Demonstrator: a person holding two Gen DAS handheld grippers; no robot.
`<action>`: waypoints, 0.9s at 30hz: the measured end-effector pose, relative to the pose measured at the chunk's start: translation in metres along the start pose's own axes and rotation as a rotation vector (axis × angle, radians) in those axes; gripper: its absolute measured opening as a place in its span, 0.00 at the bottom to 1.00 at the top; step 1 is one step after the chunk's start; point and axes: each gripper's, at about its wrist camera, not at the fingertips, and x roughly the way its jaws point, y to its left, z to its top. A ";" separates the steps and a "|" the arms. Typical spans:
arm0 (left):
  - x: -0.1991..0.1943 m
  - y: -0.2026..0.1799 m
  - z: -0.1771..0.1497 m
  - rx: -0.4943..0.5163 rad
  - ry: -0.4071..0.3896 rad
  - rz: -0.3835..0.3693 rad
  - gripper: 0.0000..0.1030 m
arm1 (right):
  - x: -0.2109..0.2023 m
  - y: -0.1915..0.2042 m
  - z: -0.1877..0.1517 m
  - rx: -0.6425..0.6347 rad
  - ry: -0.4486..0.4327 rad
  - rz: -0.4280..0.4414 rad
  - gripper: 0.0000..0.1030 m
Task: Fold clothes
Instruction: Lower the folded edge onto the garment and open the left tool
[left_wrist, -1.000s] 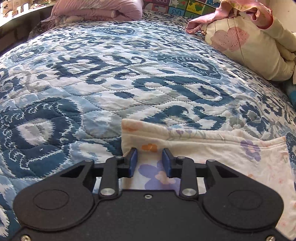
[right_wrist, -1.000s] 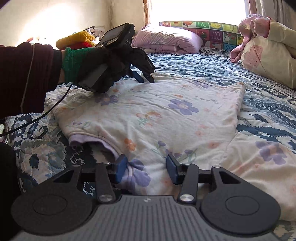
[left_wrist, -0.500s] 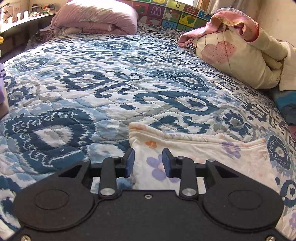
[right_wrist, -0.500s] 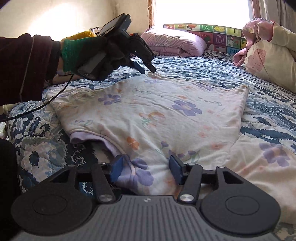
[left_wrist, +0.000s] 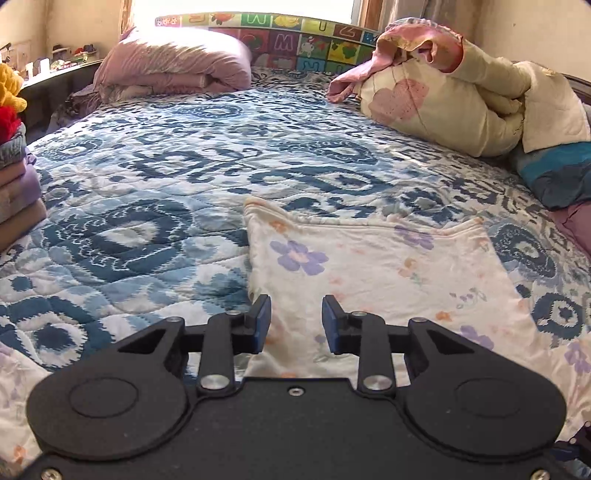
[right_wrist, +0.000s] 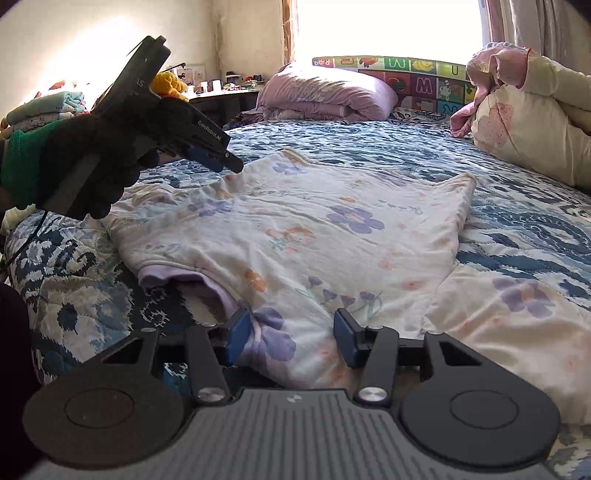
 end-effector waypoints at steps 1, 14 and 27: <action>0.008 0.004 -0.001 -0.025 0.017 -0.011 0.28 | 0.000 -0.001 0.000 0.004 -0.001 0.003 0.49; 0.050 0.038 0.016 -0.240 0.075 -0.025 0.12 | 0.003 -0.009 0.000 0.033 0.008 0.045 0.51; 0.099 0.037 0.055 -0.205 0.106 0.060 0.04 | 0.003 -0.015 -0.001 0.064 0.005 0.076 0.54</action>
